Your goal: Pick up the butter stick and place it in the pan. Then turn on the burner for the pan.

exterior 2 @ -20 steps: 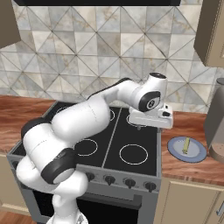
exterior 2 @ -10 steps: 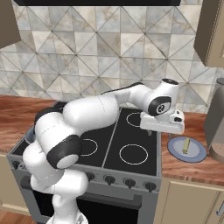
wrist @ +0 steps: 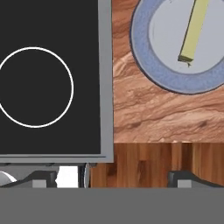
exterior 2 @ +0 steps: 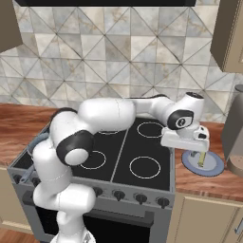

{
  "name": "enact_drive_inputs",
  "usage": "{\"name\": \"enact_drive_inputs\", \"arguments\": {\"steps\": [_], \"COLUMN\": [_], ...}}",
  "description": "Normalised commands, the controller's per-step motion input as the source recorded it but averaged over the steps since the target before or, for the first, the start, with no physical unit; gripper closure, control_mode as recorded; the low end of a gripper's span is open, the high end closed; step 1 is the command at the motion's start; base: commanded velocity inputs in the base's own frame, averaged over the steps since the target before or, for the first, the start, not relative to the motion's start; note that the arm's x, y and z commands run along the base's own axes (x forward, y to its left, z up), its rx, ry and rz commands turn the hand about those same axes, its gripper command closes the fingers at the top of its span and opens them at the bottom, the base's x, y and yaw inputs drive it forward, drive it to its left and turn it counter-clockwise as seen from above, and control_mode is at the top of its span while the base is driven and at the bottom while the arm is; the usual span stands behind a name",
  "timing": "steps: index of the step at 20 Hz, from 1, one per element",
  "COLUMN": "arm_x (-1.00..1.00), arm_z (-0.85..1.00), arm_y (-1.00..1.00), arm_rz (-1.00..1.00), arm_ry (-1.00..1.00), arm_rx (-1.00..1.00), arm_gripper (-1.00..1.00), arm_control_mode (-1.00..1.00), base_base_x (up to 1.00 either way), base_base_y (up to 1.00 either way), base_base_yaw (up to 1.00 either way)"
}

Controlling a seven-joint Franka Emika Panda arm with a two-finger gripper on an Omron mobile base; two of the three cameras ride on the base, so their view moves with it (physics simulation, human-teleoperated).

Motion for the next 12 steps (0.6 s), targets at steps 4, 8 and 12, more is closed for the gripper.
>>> {"name": "enact_drive_inputs", "arguments": {"steps": [4, 8, 12], "arm_x": [0.09, 0.17, 0.18], "arm_z": [-0.13, -0.10, -0.09], "arm_y": [-0.24, -0.18, -0.16], "arm_rz": [0.00, 0.00, 0.00], "arm_ry": [0.07, 0.07, 0.07], "arm_rx": [0.04, 0.03, 0.03], "arm_gripper": [-1.00, -1.00, -1.00], "arm_control_mode": [-1.00, -1.00, -1.00], "base_base_x": [0.00, 0.00, 0.00], "base_base_y": [0.00, 0.00, 0.00], "base_base_yaw": [0.00, 0.00, 0.00]}}
